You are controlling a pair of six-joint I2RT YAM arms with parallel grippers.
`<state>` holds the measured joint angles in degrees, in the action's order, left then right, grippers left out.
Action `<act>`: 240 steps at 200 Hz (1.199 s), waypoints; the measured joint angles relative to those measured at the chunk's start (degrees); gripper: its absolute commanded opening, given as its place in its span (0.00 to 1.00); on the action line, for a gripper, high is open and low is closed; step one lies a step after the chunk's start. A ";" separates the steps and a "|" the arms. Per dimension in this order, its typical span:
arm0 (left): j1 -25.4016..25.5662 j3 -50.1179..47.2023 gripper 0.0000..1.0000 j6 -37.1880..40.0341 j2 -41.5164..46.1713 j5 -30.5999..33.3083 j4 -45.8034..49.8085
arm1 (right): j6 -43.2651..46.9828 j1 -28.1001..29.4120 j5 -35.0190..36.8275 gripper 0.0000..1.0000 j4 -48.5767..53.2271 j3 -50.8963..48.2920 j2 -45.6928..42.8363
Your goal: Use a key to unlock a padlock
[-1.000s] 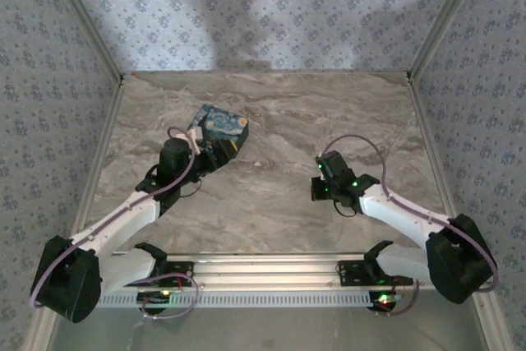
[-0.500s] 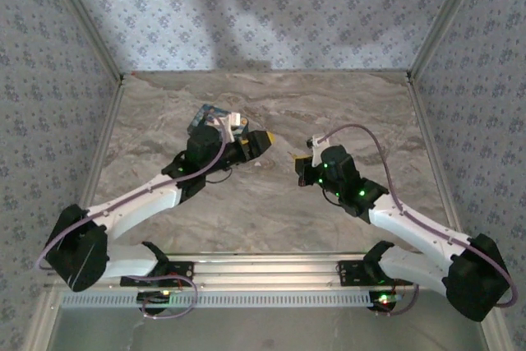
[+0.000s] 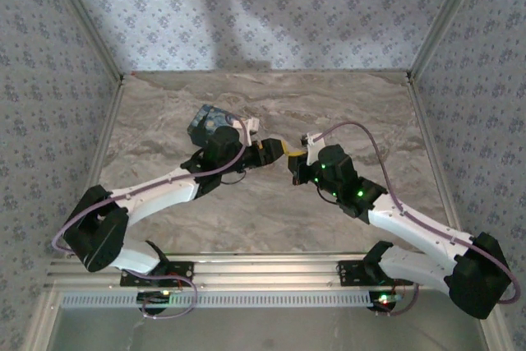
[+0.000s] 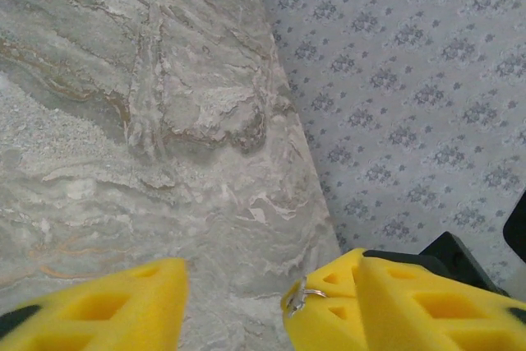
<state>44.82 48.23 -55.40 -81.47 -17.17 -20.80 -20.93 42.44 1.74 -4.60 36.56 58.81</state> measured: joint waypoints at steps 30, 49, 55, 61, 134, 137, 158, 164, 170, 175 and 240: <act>0.33 0.22 0.35 0.50 -0.28 -0.04 -0.04 | -0.04 0.00 0.00 0.00 -0.07 0.04 0.02; 0.33 0.52 0.26 0.94 -0.39 -0.07 0.11 | -0.22 0.00 -0.02 0.00 -0.26 0.20 0.22; 0.33 0.70 0.23 1.03 -0.39 -0.04 0.20 | -0.24 0.00 -0.02 0.00 -0.33 0.31 0.35; 0.31 0.90 0.19 1.03 -0.39 -0.02 0.20 | -0.26 0.04 -0.02 0.00 -0.37 0.42 0.50; 0.24 1.70 0.00 4.48 0.44 0.59 2.54 | -0.96 -0.55 -2.08 0.22 -0.17 0.90 1.53; 0.17 1.70 0.00 4.70 0.61 0.61 2.84 | -0.61 -0.68 -2.45 0.24 -0.17 0.90 1.51; -0.96 1.70 0.00 6.32 2.23 0.66 4.61 | -0.94 -2.69 -5.49 0.36 -0.07 0.90 1.33; -1.55 1.70 0.00 6.82 2.78 0.66 5.03 | -1.03 -3.63 -6.56 0.39 0.00 0.90 1.18; -2.32 1.70 0.00 7.50 3.48 0.66 5.62 | -1.20 -4.68 -7.85 0.41 0.04 0.87 0.94; -2.89 1.68 0.00 7.93 4.07 0.63 6.08 | -1.53 -5.73 -9.03 0.43 0.07 0.87 0.70; -11.04 1.55 0.00 13.66 9.94 -3.15 11.08 | -5.44 -20.74 -28.17 0.73 -6.01 -1.11 -0.33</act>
<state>33.78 49.78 -41.74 -71.53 -20.32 -9.72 -26.37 21.69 -26.44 -10.61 35.44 58.48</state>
